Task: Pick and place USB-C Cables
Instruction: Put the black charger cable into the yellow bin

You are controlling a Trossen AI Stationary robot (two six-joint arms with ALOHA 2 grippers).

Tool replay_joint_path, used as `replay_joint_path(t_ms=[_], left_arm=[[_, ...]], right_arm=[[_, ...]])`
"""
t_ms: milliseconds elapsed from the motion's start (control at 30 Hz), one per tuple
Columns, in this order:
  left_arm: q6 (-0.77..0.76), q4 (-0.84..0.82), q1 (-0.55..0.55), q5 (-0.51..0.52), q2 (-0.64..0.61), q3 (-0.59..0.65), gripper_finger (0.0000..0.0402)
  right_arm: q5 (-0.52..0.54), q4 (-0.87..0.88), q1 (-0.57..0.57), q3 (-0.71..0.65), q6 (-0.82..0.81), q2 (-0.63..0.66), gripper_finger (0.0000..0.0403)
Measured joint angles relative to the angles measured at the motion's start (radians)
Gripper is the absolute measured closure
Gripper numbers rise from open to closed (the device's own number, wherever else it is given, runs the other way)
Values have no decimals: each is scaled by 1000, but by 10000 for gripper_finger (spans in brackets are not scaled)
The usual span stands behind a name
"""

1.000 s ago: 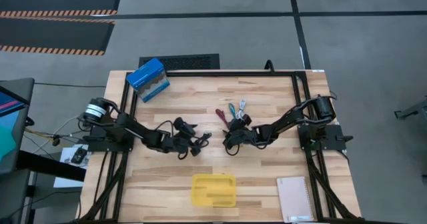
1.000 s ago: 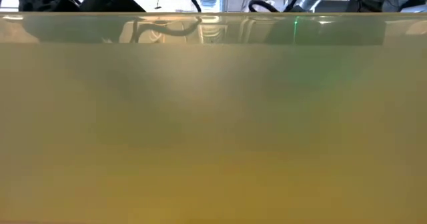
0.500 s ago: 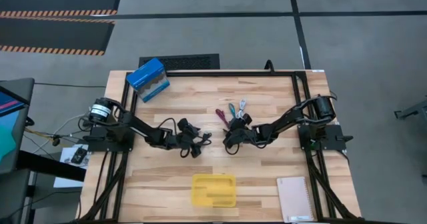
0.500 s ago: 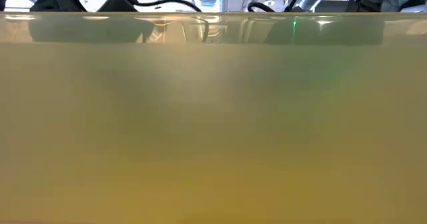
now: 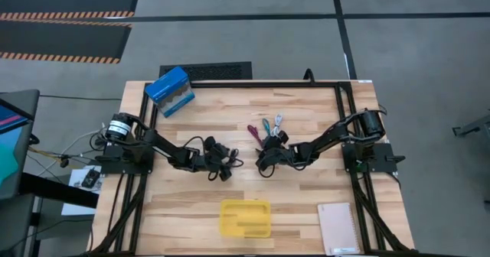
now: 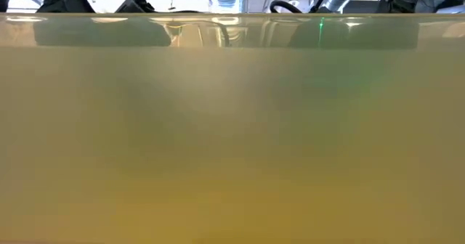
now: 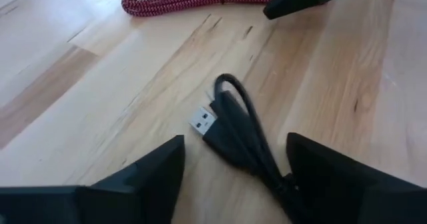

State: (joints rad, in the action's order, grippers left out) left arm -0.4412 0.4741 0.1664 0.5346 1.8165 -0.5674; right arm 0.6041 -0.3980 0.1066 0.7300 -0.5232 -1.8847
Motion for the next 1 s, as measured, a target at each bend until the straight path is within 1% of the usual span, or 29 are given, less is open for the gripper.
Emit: replay_joint_path(t_ms=[100,333,400,433,533,700,867,933,1000], left_arm=[[0,-5,-9,-7,0,1,215],[0,-15,-16,9,1,2,350],[0,-18,-16,9,1,3,381],[-1,-18,-16,9,1,3,387],[-4,-18,-16,8,-2,3,387],[10,-39,-17,-15,-38,6,395],[15,-132,-16,2,-144,10,395],[15,-180,-16,20,-204,9,395],[16,-216,-16,39,-267,8,397]], right_arm=[[0,0,0,0,0,0,149],[-2,-8,4,1,-20,0,149],[-3,-6,4,7,-27,0,149],[-4,-6,4,13,-27,0,149],[-4,-2,4,38,-7,0,149],[-6,5,4,104,77,0,148],[-7,79,4,184,139,38,148],[-6,129,0,198,151,85,148],[-6,145,-3,211,181,136,148]])
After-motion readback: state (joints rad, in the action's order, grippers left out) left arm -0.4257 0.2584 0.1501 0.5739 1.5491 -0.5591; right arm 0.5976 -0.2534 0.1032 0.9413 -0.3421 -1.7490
